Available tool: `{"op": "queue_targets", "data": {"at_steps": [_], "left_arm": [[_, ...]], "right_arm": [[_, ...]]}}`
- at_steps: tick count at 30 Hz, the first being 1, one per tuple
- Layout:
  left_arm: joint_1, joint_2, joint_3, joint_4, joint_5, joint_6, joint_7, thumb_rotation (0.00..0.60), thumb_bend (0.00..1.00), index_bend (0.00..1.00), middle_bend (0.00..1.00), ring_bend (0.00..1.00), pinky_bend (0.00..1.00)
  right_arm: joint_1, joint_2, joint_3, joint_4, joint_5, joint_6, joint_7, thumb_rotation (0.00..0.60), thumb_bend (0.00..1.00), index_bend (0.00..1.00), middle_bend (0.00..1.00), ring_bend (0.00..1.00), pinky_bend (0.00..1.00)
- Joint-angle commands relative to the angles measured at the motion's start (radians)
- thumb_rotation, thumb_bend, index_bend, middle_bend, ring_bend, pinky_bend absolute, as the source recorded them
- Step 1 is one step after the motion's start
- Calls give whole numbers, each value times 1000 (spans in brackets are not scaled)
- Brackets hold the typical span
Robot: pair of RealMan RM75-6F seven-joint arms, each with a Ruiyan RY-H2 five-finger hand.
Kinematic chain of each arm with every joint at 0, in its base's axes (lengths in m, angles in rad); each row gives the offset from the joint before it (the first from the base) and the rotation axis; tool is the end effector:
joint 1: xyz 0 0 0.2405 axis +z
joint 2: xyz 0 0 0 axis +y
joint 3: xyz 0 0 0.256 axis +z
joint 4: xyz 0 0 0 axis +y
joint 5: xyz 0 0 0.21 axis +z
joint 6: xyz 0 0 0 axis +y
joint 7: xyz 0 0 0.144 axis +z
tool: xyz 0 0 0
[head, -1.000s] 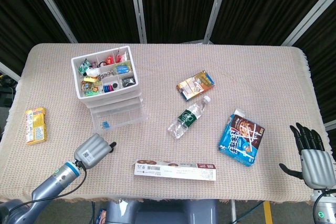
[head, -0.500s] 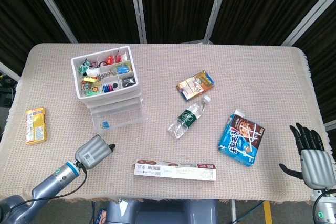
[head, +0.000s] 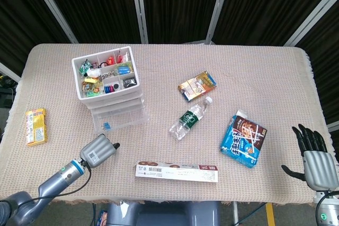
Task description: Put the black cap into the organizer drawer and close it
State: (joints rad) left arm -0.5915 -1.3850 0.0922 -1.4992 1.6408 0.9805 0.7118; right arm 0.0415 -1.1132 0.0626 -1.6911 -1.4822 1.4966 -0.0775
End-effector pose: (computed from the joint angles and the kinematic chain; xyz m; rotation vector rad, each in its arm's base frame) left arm -0.2136 0.2544 -0.0045 -2.3012 -0.0833 -0.5299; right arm -0.3038 -0.1693 0.1580 1.3404 -0.9183 0.8787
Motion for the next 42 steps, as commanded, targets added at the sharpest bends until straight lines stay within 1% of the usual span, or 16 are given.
{"op": "queue_targets", "data": {"at_steps": [1,11,17,20,24,26,29,35,42], "left_arm": [[-1,-8,-2,10,-5,-6,6,600,318,416,983,887,779],[-1,-28,-6,29,-30,-23,9,600,319,421,983,887,779],[1,-47,-9,39,-45,-31,5,600,330,455,983,887,779],[-1,-57,-10,45,-49,-36,12,600,404,492,983,887,779],[0,-65,-10,48,-53,-36,14,600,498,582,983,887,779],[1,-66,-11,49,-55,-35,14,600,517,597,983,887,779],[2,-64,-12,46,-54,-29,9,600,519,600,983,887,779],[0,-30,-23,7,-36,8,-18,600,519,598,983,887,779],[-11,42,-73,-100,-36,58,-68,600,519,599,983,887,779]], "right_arm": [[0,0,1,0,0,1,0,600,7,53,0,0,0],[0,-1,1,1,0,2,1,600,7,53,0,0,0],[0,-1,1,1,0,2,0,600,7,53,0,0,0],[0,-1,0,0,-2,3,1,600,7,53,0,0,0],[-1,-1,0,1,-3,4,2,600,7,53,0,0,0],[-1,0,1,1,-3,4,3,600,7,53,0,0,0],[-1,0,0,2,-3,4,3,600,6,53,0,0,0],[-1,0,1,2,0,3,1,600,7,53,0,0,0],[0,-2,1,1,2,0,-4,600,7,53,0,0,0]]}}
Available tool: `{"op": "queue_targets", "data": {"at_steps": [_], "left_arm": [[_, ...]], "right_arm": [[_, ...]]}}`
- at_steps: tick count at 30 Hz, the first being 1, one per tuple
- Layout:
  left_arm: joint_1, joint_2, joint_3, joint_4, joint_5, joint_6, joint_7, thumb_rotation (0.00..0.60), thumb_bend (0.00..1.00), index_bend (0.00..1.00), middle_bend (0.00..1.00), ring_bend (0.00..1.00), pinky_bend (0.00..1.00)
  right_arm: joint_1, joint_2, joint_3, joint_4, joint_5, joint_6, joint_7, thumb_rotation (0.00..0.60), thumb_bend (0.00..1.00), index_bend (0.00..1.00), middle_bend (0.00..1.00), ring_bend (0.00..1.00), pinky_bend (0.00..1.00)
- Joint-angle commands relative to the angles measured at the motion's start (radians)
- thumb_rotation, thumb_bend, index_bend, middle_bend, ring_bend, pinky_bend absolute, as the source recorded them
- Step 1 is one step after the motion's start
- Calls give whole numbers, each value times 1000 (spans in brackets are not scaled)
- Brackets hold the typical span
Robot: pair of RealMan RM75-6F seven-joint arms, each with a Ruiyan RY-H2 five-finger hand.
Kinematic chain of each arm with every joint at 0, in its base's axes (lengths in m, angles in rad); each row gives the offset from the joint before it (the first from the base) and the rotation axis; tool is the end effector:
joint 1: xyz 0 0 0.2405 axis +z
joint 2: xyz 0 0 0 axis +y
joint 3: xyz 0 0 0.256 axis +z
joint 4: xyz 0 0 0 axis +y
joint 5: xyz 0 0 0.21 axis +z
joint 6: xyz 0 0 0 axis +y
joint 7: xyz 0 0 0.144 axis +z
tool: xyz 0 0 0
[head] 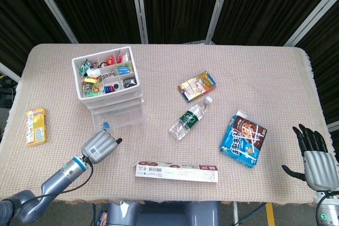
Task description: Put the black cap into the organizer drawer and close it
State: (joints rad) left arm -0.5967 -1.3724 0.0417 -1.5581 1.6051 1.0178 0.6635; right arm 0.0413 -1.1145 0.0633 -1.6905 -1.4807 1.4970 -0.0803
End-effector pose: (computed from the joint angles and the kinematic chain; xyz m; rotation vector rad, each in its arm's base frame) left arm -0.1924 0.2643 0.0060 -2.2256 -0.1835 -0.6481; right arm -0.3040 -0.1694 0.1578 1.3392 -0.9167 0.8768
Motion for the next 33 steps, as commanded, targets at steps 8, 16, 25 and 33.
{"op": "queue_targets", "data": {"at_steps": [8,16,25,33], "left_arm": [[-33,82,-78,-140,-18,29,0,600,518,595,981,887,778],[-53,79,-139,-122,-90,29,38,600,520,595,980,887,777],[-51,75,-161,-63,-175,25,66,600,447,430,954,869,765],[-42,59,-151,-54,-178,54,70,600,294,222,895,830,731]], "right_arm": [[0,-1,-1,0,0,0,-3,600,8,53,0,0,0],[1,0,-1,-1,1,-3,-3,600,7,53,0,0,0],[1,0,-1,-3,4,-6,-5,600,6,53,0,0,0],[1,1,-1,-4,5,-5,-9,600,7,53,0,0,0]]}}
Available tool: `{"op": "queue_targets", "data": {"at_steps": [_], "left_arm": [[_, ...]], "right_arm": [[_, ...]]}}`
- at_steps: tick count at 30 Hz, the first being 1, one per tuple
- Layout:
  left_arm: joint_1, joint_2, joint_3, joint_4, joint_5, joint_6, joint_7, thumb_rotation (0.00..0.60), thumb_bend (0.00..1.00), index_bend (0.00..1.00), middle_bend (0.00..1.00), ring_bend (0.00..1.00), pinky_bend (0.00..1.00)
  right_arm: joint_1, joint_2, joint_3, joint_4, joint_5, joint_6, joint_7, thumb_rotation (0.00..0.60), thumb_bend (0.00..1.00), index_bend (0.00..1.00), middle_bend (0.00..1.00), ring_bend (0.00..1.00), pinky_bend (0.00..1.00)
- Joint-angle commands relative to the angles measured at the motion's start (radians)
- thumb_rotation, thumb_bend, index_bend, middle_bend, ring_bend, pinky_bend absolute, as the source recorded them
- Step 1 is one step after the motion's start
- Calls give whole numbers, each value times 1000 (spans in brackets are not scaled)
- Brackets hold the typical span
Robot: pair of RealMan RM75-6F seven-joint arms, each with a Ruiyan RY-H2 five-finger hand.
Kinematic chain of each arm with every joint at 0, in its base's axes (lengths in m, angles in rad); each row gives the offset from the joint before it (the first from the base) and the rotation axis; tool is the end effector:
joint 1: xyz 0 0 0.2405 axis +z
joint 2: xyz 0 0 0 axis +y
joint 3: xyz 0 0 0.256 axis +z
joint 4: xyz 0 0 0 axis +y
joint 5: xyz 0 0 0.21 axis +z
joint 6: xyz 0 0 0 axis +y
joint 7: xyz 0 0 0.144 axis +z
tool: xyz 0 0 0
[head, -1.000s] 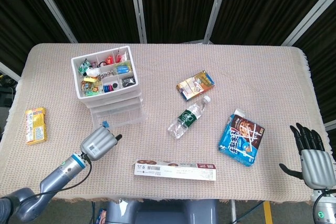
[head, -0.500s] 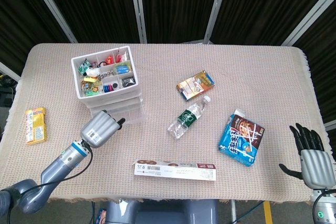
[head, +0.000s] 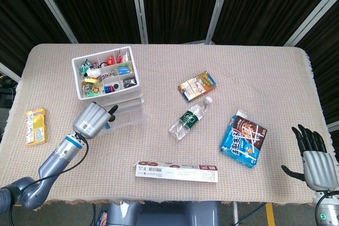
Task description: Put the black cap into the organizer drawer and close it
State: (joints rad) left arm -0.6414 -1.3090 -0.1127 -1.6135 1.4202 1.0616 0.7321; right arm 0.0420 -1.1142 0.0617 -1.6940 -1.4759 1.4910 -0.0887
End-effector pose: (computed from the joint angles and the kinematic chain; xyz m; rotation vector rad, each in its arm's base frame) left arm -0.1656 0.3172 0.0526 -1.9817 -0.2060 -0.6879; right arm -0.3042 -0.1692 0.1568 1.3424 -0.9203 0.8663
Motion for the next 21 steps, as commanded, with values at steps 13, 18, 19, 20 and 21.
{"op": "queue_targets", "data": {"at_steps": [13,18,19,20,21], "left_arm": [[48,7,90,-9,149,100,-46,600,339,197,284,344,412],[41,39,186,39,337,111,-43,600,483,191,126,140,212],[38,43,200,47,364,106,-35,600,486,189,118,114,166],[33,47,214,54,388,98,-27,600,488,185,106,90,139],[27,52,229,59,407,79,-18,600,490,181,92,67,124]], "right_arm": [[0,3,-1,-1,4,-3,-3,600,8,53,0,0,0],[1,2,-1,-4,5,-6,-8,600,6,53,0,0,0],[1,2,-2,-5,4,-6,-10,600,6,53,0,0,0],[0,3,-2,-5,4,-5,-11,600,7,53,0,0,0],[0,2,-2,-6,4,-4,-12,600,7,53,0,0,0]]}}
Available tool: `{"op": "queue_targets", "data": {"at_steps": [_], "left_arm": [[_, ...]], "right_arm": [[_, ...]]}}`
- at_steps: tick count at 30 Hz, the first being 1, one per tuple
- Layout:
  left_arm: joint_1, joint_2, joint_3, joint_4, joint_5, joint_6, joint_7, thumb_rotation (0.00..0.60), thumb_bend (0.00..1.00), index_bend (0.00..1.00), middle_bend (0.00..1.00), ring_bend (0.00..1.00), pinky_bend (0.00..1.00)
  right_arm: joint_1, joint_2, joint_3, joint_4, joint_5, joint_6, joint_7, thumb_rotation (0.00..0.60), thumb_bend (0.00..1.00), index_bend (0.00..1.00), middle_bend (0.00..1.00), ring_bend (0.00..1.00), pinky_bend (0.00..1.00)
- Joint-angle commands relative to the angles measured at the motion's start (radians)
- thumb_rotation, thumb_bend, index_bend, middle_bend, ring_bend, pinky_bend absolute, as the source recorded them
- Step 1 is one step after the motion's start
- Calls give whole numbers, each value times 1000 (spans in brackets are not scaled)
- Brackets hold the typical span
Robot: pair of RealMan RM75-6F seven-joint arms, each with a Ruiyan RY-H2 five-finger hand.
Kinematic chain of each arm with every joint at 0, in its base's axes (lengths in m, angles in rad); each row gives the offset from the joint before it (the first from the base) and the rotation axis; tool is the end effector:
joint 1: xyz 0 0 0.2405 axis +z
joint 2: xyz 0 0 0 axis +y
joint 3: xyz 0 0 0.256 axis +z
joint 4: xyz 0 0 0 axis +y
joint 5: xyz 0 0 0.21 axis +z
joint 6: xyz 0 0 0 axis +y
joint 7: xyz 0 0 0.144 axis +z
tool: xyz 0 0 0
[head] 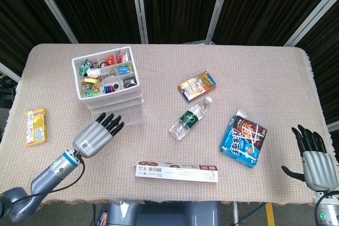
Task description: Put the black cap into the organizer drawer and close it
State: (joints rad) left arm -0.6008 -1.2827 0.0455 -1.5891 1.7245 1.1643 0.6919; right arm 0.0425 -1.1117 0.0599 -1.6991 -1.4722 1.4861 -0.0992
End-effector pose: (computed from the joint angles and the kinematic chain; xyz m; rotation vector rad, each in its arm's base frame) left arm -0.1794 0.2666 0.0451 -2.1311 0.0380 -0.7381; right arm -0.3041 -0.1689 0.1564 1.3469 -0.9208 0.8547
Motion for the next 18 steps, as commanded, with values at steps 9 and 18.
{"op": "queue_targets", "data": {"at_steps": [9,18], "left_arm": [[-51,42,98,11,128,-153,111,600,499,172,19,0,76],[-72,39,91,5,95,-256,165,600,499,172,16,0,75]], "right_arm": [[0,0,1,-1,4,0,-2,600,7,53,0,0,0],[-1,2,1,-1,1,0,4,600,7,53,0,0,0]]}}
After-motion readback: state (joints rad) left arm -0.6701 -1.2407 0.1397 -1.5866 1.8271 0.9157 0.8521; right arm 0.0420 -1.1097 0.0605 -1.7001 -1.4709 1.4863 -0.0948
